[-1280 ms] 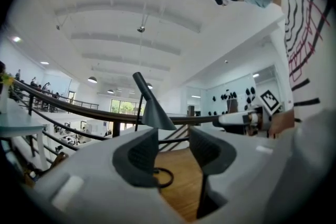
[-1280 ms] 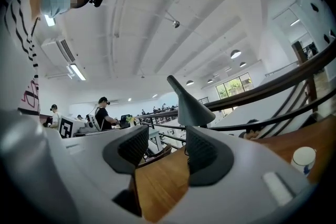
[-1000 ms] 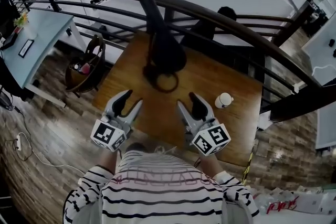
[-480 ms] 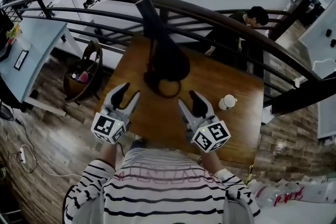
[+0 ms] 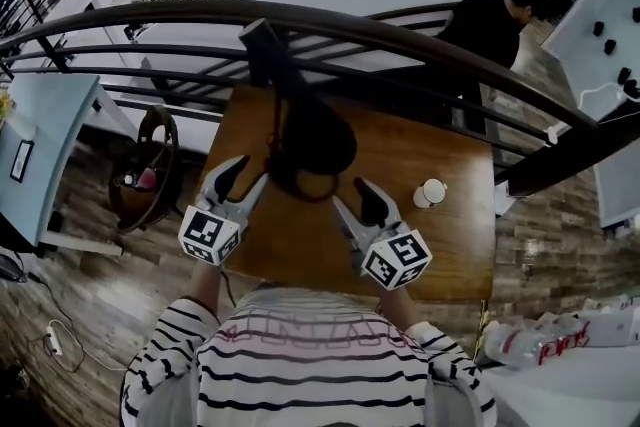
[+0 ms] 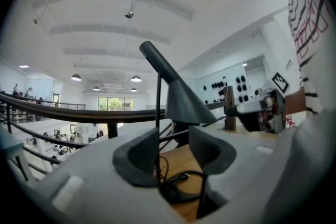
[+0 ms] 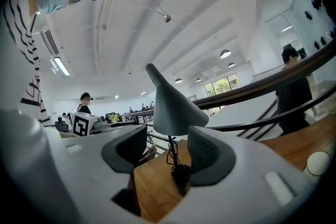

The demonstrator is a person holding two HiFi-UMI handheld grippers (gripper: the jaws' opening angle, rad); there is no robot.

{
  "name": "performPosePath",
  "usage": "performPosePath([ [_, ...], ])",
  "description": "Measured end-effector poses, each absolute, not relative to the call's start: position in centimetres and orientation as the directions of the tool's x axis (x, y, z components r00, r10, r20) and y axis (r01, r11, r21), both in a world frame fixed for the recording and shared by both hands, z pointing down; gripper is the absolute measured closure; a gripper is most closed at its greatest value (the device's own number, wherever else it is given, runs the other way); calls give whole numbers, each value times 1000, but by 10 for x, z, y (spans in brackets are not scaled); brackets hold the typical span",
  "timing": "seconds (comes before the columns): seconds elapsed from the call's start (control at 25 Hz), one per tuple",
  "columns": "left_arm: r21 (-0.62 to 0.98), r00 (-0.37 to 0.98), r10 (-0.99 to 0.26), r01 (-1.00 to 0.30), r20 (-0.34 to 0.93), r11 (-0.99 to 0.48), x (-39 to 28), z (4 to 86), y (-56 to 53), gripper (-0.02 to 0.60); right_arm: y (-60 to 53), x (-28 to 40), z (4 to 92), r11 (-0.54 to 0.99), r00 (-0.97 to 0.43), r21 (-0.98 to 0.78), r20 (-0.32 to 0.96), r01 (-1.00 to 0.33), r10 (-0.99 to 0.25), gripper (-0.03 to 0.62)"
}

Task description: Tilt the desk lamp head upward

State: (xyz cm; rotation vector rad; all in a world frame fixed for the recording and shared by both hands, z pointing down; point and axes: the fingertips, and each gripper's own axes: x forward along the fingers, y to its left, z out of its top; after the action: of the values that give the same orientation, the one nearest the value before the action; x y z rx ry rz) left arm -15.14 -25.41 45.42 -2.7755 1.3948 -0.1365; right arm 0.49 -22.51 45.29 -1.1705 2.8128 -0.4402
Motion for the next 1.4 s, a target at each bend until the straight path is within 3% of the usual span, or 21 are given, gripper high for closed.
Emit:
performPosePath([
  [1.16, -83, 700, -681, -682, 213, -727, -132, 509, -375, 407, -285, -16, 490, 589, -630, -245, 142, -770, -764, 368],
  [1.4, -96, 719, -655, -654, 231, -751, -111, 515, -393, 460, -297, -5, 490, 587, -621, -214, 152, -780, -769, 372],
])
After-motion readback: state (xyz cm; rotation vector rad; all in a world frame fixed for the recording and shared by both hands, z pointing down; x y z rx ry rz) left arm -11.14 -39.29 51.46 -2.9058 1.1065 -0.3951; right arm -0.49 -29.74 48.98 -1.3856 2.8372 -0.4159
